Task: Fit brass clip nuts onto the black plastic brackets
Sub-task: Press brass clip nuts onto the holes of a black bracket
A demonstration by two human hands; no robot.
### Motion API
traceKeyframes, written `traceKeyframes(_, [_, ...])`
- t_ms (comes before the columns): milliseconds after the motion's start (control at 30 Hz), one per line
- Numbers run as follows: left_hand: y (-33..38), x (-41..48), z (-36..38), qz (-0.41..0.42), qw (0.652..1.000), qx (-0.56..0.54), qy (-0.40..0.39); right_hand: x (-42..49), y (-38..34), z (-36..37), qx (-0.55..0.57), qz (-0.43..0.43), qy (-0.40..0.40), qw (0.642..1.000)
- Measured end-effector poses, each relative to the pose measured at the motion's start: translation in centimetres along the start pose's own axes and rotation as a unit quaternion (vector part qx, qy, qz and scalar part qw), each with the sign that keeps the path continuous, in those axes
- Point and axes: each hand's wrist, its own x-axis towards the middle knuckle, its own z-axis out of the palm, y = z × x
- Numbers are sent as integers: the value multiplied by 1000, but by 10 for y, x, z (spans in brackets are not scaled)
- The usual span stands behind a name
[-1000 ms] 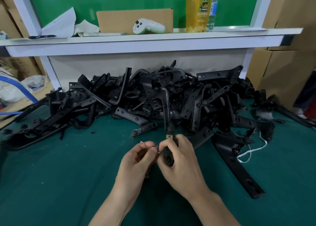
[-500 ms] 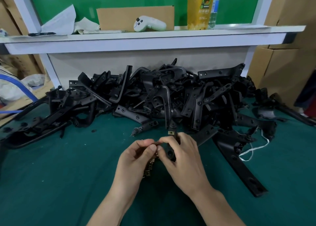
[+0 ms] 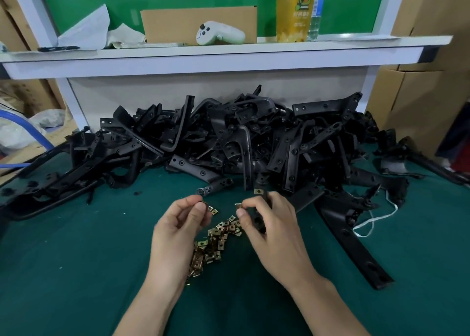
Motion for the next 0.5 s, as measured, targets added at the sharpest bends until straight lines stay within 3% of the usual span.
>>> traceKeyframes(133, [-5,-5,6,-14,999,17,-39,-1,-1,4,-51,-36,-20,998])
traceKeyframes(500, [-6,-8,13,-76,993,-37,-78,-2,3,7,-16,10,-29,999])
